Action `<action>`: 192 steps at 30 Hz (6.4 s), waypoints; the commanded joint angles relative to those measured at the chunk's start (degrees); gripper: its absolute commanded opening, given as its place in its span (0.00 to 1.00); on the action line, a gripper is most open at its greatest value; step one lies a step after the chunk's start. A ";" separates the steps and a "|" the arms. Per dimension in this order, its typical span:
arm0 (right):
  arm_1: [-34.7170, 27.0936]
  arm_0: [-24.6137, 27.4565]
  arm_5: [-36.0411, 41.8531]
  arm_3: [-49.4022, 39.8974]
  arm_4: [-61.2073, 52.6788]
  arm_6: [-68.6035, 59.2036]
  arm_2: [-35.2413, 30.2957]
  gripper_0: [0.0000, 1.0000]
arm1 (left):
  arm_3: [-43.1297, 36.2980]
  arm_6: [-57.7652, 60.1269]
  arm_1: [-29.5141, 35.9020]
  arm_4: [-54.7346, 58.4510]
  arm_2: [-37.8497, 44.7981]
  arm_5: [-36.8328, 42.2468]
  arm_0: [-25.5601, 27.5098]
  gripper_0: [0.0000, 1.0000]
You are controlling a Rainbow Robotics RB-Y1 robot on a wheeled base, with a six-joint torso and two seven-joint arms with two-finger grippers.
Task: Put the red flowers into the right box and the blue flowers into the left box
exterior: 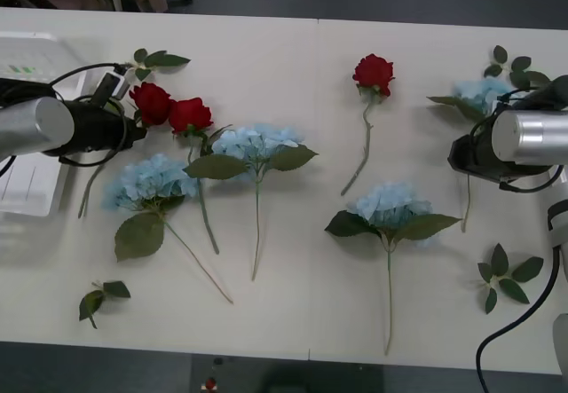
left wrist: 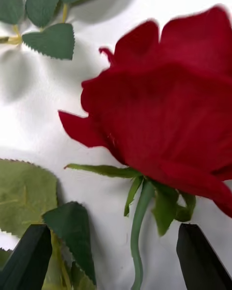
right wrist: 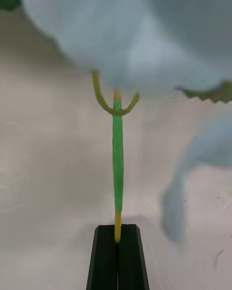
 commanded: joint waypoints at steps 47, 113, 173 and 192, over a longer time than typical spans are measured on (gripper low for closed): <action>-4.58 4.95 30.79 -31.39 -15.44 5.99 -14.53 0.42 | -37.63 -2.90 12.00 25.23 13.12 -0.14 7.83 0.00; 2.36 5.56 25.26 -17.68 -81.97 50.73 -15.58 1.00 | -52.13 30.58 -45.48 -23.81 35.62 9.44 9.23 0.00; 5.26 -4.28 18.14 -7.66 -77.14 46.86 -11.10 0.00 | -52.05 30.93 -43.55 -19.33 34.57 8.83 9.23 1.00; -17.06 1.52 20.42 -7.66 -74.59 34.65 -13.12 0.00 | -52.05 30.85 -38.80 -16.87 33.60 7.24 10.99 1.00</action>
